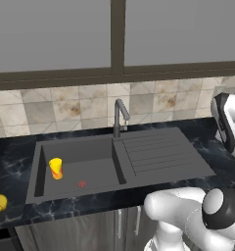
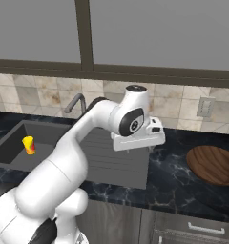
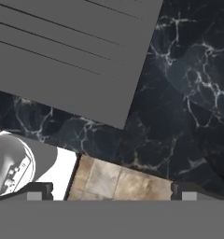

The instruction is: Remove the lemon and bell pepper from the sink. Then move the bowl and cup from the counter to the sink for washing.

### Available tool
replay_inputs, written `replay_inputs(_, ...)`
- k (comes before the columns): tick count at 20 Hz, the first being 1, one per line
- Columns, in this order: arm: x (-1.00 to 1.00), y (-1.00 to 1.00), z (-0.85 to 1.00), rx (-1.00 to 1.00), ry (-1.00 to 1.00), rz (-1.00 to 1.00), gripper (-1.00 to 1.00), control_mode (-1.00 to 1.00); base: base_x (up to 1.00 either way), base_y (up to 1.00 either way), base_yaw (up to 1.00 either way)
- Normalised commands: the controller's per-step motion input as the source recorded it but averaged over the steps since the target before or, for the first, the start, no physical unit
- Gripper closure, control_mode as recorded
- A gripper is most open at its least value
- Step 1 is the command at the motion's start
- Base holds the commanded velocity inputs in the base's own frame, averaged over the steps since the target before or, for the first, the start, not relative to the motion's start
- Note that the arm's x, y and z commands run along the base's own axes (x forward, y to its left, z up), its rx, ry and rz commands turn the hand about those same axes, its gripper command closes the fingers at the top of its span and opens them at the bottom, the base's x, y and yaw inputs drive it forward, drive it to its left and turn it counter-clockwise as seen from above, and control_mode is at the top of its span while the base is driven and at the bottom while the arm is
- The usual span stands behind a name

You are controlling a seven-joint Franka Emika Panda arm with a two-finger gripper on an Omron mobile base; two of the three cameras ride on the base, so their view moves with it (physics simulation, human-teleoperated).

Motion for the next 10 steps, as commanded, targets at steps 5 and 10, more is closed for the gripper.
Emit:
replay_inputs(5,0.18,-0.36,-0.13,0.00,0.00,0.00,-1.00,-1.00,0.00,0.00,0.00)
replay_inputs(10,0.18,-0.32,-0.19,-0.01,0.00,0.00,-1.00,-1.00,0.00,0.00,0.00)
